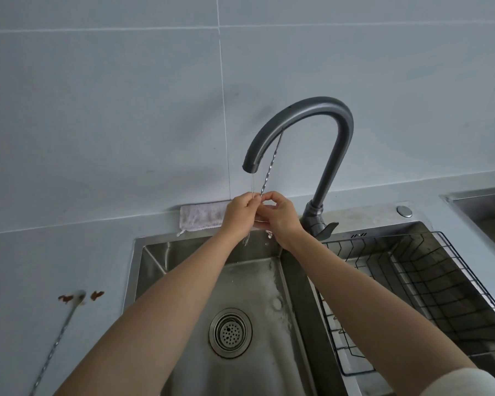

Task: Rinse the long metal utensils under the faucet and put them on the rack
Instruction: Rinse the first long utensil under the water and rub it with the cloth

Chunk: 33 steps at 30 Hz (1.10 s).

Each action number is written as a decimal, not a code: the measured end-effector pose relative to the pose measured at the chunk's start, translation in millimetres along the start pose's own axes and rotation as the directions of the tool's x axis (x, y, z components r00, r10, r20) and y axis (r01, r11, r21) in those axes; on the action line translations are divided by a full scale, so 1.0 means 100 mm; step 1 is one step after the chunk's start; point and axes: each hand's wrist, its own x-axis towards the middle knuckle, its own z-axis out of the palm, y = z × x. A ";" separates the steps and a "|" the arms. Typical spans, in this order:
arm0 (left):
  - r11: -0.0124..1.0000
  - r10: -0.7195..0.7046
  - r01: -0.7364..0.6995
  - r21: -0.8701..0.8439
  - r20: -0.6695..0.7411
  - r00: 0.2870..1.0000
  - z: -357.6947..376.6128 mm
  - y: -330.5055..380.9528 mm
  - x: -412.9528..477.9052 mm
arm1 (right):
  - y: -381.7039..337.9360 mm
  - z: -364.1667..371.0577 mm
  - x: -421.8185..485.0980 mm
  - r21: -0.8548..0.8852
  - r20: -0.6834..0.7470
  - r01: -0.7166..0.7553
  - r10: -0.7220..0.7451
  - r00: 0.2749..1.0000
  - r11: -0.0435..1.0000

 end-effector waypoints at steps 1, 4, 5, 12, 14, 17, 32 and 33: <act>0.999 -0.006 0.006 -0.045 -0.001 1.000 -0.01 -0.01 -0.01 | 0.01 0.00 0.00 -0.019 -0.004 0.004 -0.005 1.000 1.000; 0.992 -0.028 0.027 -0.122 -0.010 1.000 -0.04 -0.05 -0.04 | 0.05 0.03 0.02 -0.079 -0.035 0.008 -0.011 0.999 0.997; 0.990 -0.033 0.032 -0.137 -0.011 0.999 -0.05 -0.06 -0.04 | 0.06 0.04 0.03 -0.103 -0.052 0.005 -0.010 0.999 0.995; 0.999 0.041 -0.043 -0.026 -0.055 0.998 -0.18 -0.13 -0.02 | 0.07 0.11 0.05 -0.349 -0.075 0.037 -0.068 0.995 0.936; 0.998 0.060 -0.059 0.024 -0.059 0.996 -0.21 -0.15 -0.01 | 0.05 0.08 0.03 -0.401 -0.043 0.040 -0.063 0.997 0.915; 0.998 0.049 -0.047 0.034 -0.046 0.998 -0.24 -0.14 -0.03 | 0.01 -0.05 0.01 -0.400 -0.106 0.023 -0.071 0.992 0.916; 0.994 0.001 0.003 -0.105 0.040 0.999 -0.21 -0.09 -0.03 | -0.17 0.07 0.04 -0.148 -0.075 0.106 -0.118 0.990 0.983; 0.995 -0.006 0.011 -0.100 0.056 0.998 -0.22 -0.11 -0.03 | -0.18 0.08 0.03 -0.127 -0.085 0.113 -0.124 0.989 0.985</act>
